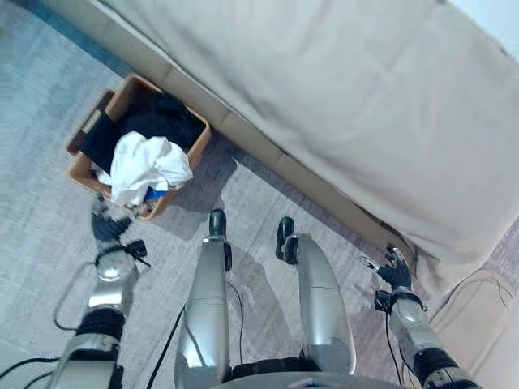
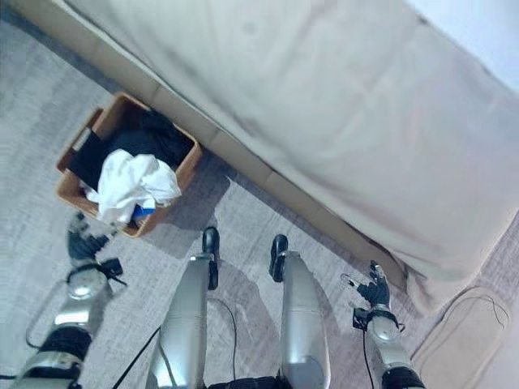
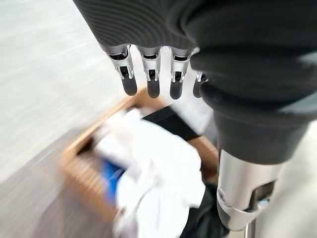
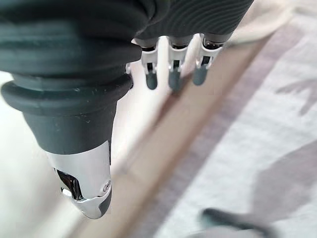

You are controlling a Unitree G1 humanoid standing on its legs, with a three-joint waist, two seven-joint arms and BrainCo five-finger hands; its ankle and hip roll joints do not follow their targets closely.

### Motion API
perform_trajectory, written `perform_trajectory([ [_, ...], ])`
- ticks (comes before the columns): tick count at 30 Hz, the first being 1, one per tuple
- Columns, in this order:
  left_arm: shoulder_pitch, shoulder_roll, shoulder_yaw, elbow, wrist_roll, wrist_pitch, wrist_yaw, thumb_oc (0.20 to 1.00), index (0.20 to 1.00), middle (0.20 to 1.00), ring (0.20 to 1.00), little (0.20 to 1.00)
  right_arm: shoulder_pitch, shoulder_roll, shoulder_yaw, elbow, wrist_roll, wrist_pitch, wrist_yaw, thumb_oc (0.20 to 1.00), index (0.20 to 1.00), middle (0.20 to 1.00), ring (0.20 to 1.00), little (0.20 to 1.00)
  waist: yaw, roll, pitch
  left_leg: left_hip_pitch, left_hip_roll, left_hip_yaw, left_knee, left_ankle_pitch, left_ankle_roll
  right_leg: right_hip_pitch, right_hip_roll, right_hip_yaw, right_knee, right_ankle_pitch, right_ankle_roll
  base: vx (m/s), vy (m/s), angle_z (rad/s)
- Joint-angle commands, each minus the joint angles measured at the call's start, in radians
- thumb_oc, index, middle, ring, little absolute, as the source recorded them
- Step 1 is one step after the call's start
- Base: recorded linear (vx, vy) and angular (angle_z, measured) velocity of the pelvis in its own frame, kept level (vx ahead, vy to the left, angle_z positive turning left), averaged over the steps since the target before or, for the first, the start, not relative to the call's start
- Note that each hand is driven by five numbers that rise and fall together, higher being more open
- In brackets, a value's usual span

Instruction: Pick up clothes into the bucket

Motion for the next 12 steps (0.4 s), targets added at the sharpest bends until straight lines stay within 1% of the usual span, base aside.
perform_trajectory([
  [1,0.035,-0.053,-0.054,0.058,-0.003,-0.035,-0.15,1.0,1.0,1.0,1.0,1.0,0.029,-0.076,-0.016,0.054,-0.046,0.025,0.005,1.0,1.0,1.0,1.0,1.0,-0.018,0.109,-0.026,0.179,-0.015,-0.039,-0.146,0.054,-0.007,0.197,-0.006,-0.02,-0.243,0.156,0.036,0.17,-0.097,0.13],
  [2,0.053,-0.073,-0.053,0.073,-0.001,-0.028,-0.167,1.0,1.0,1.0,1.0,1.0,0.038,-0.07,-0.016,0.074,-0.058,0.031,0.017,1.0,1.0,1.0,1.0,1.0,-0.014,0.117,-0.051,0.222,-0.012,-0.042,-0.186,0.064,-0.009,0.238,0.0,-0.025,-0.281,0.163,0.037,0.1,-0.051,0.08],
  [3,0.053,-0.073,-0.053,0.073,-0.001,-0.028,-0.167,1.0,1.0,1.0,1.0,1.0,0.037,-0.071,-0.016,0.074,-0.058,0.031,0.017,1.0,1.0,1.0,1.0,1.0,-0.015,0.118,-0.053,0.222,-0.012,-0.043,-0.192,0.069,-0.009,0.239,0.0,-0.027,-0.287,0.168,0.037,0.17,-0.094,0.04],
  [4,0.095,-0.104,-0.066,0.131,0.035,-0.016,-0.194,1.0,1.0,1.0,1.0,1.0,0.052,-0.049,-0.01,0.109,-0.078,0.047,0.031,1.0,1.0,1.0,1.0,1.0,-0.014,0.124,-0.103,0.307,0.0,-0.041,-0.269,0.085,-0.018,0.321,0.015,-0.038,-0.357,0.18,0.041,0.1,-0.069,0.01],
  [5,0.094,-0.104,-0.066,0.132,0.035,-0.016,-0.194,1.0,1.0,1.0,1.0,1.0,0.052,-0.049,-0.01,0.109,-0.078,0.047,0.031,1.0,1.0,1.0,1.0,1.0,-0.015,0.125,-0.105,0.306,0.0,-0.042,-0.273,0.089,-0.017,0.321,0.015,-0.039,-0.361,0.184,0.041,0.21,-0.125,-0.05],
  [6,0.116,-0.132,-0.065,0.205,0.078,0.002,-0.211,1.0,1.0,1.0,1.0,1.0,0.068,-0.034,0.005,0.14,-0.109,0.064,0.05,1.0,1.0,1.0,1.0,1.0,-0.011,0.13,-0.157,0.376,0.008,-0.035,-0.336,0.101,-0.023,0.389,0.032,-0.048,-0.429,0.196,0.043,0.1,-0.053,-0.04],
  [7,0.116,-0.132,-0.065,0.205,0.078,0.002,-0.211,1.0,1.0,1.0,1.0,1.0,0.068,-0.034,0.005,0.14,-0.109,0.064,0.05,1.0,1.0,1.0,1.0,1.0,-0.012,0.13,-0.157,0.377,0.008,-0.035,-0.337,0.101,-0.023,0.39,0.032,-0.048,-0.429,0.196,0.043,0.19,-0.106,-0.03],
  [8,0.132,-0.165,-0.071,0.273,0.133,0.024,-0.221,1.0,1.0,1.0,1.0,1.0,0.081,-0.02,0.024,0.167,-0.144,0.081,0.069,1.0,1.0,1.0,1.0,1.0,-0.009,0.133,-0.209,0.429,0.015,-0.023,-0.373,0.109,-0.033,0.458,0.048,-0.06,-0.512,0.216,0.047,0.1,-0.073,-0.04],
  [9,0.142,-0.175,-0.077,0.308,0.164,0.029,-0.234,1.0,1.0,1.0,1.0,1.0,0.084,-0.015,0.038,0.181,-0.167,0.088,0.078,1.0,1.0,1.0,1.0,1.0,-0.006,0.132,-0.232,0.45,0.021,-0.014,-0.38,0.107,-0.037,0.49,0.053,-0.063,-0.547,0.222,0.05,0.1,-0.074,-0.08],
  [10,0.142,-0.176,-0.077,0.308,0.164,0.028,-0.234,1.0,1.0,1.0,1.0,1.0,0.084,-0.015,0.038,0.181,-0.167,0.088,0.078,1.0,1.0,1.0,1.0,1.0,-0.006,0.132,-0.23,0.453,0.021,-0.014,-0.381,0.107,-0.037,0.494,0.054,-0.063,-0.55,0.223,0.05,0.1,-0.072,-0.12],
  [11,0.163,-0.196,-0.081,0.341,0.211,0.04,-0.237,1.0,1.0,1.0,1.0,1.0,0.093,-0.007,0.06,0.205,-0.201,0.105,0.099,1.0,1.0,1.0,1.0,1.0,0.0,0.127,-0.269,0.489,0.023,0.002,-0.372,0.091,-0.04,0.55,0.055,-0.065,-0.6,0.232,0.051,0.07,-0.051,-0.1],
  [12,0.163,-0.196,-0.081,0.341,0.211,0.04,-0.237,1.0,1.0,1.0,1.0,1.0,0.092,-0.007,0.06,0.205,-0.201,0.105,0.099,1.0,1.0,1.0,1.0,1.0,0.0,0.127,-0.268,0.489,0.023,0.002,-0.372,0.091,-0.04,0.551,0.055,-0.065,-0.6,0.232,0.051,0.11,-0.076,-0.13],
])
